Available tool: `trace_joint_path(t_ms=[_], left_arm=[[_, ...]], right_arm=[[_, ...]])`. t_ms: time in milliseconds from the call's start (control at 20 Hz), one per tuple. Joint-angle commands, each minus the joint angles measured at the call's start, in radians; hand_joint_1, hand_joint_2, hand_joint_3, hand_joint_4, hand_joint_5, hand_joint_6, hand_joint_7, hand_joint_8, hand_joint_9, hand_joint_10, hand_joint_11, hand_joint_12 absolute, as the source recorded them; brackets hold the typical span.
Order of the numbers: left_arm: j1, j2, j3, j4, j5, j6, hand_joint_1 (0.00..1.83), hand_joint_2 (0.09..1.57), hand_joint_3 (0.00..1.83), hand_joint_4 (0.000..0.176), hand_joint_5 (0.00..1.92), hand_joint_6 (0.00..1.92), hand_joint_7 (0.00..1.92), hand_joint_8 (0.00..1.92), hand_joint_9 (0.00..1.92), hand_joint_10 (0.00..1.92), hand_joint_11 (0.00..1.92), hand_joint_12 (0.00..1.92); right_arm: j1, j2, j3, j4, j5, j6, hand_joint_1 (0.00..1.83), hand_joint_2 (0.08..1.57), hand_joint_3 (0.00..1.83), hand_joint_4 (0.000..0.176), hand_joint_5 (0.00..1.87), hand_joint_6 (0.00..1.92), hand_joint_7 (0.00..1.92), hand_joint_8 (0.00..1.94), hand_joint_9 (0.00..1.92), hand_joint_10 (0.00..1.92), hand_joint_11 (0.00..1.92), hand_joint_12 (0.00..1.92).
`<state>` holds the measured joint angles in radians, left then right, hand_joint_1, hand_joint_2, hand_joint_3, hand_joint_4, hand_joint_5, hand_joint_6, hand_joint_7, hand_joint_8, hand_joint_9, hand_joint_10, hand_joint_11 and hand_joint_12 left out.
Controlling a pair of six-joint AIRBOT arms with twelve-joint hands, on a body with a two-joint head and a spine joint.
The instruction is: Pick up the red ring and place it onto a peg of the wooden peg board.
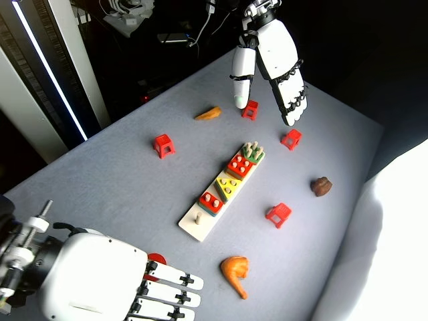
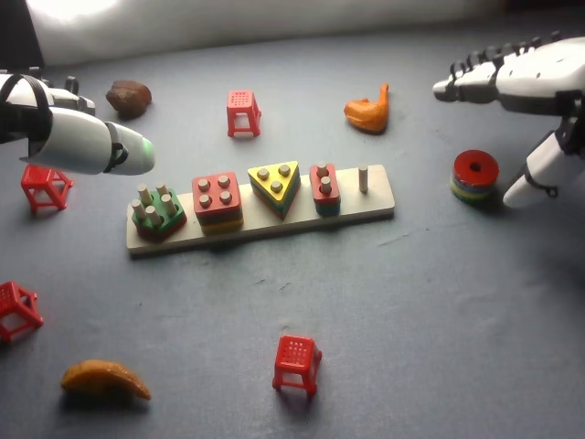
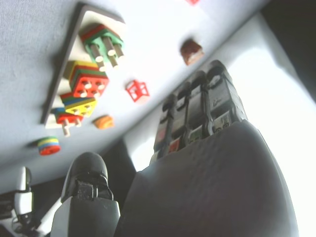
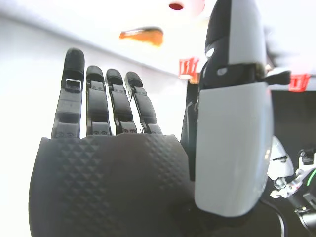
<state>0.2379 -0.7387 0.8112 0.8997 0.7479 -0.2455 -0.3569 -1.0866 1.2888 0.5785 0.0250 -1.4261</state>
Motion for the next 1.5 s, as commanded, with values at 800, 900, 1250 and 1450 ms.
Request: trace_joint_path(t_ms=[800, 900, 1250, 1450], left_arm=[[-0.01, 0.004, 0.007, 0.054, -0.012, -0.004, 0.0, 1.18, 0.01, 0.0, 0.02, 0.01, 0.0, 0.0, 0.0, 0.0, 0.0, 0.0], [-0.01, 0.004, 0.007, 0.057, -0.013, -0.004, 0.0, 1.18, 0.01, 0.0, 0.03, 0.01, 0.01, 0.0, 0.0, 0.0, 0.0, 0.0], [-0.01, 0.004, 0.005, 0.059, -0.017, -0.004, 0.0, 1.19, 0.01, 0.0, 0.04, 0.01, 0.01, 0.0, 0.0, 0.0, 0.0, 0.0], [-0.011, 0.004, 0.004, 0.059, -0.017, -0.004, 0.0, 1.2, 0.01, 0.0, 0.04, 0.01, 0.01, 0.0, 0.0, 0.0, 0.0, 0.0]], right_arm=[[-0.019, -0.09, 0.104, -0.002, 0.037, -0.086, 1.2, 0.91, 0.01, 0.0, 0.22, 0.01, 0.24, 0.01, 0.24, 0.03, 0.0, 0.94], [-0.02, -0.092, 0.104, -0.002, 0.039, -0.087, 1.24, 0.92, 0.01, 0.0, 0.27, 0.01, 0.31, 0.01, 0.32, 0.02, 0.0, 1.03], [-0.02, -0.094, 0.104, -0.002, 0.056, -0.087, 1.27, 0.97, 0.0, 0.0, 0.74, 0.02, 0.81, 0.01, 0.83, 0.03, 0.52, 0.85], [-0.019, -0.091, 0.103, -0.002, 0.058, -0.087, 1.27, 1.01, 0.0, 0.0, 1.09, 0.7, 1.47, 0.04, 1.2, 0.06, 0.89, 0.76]])
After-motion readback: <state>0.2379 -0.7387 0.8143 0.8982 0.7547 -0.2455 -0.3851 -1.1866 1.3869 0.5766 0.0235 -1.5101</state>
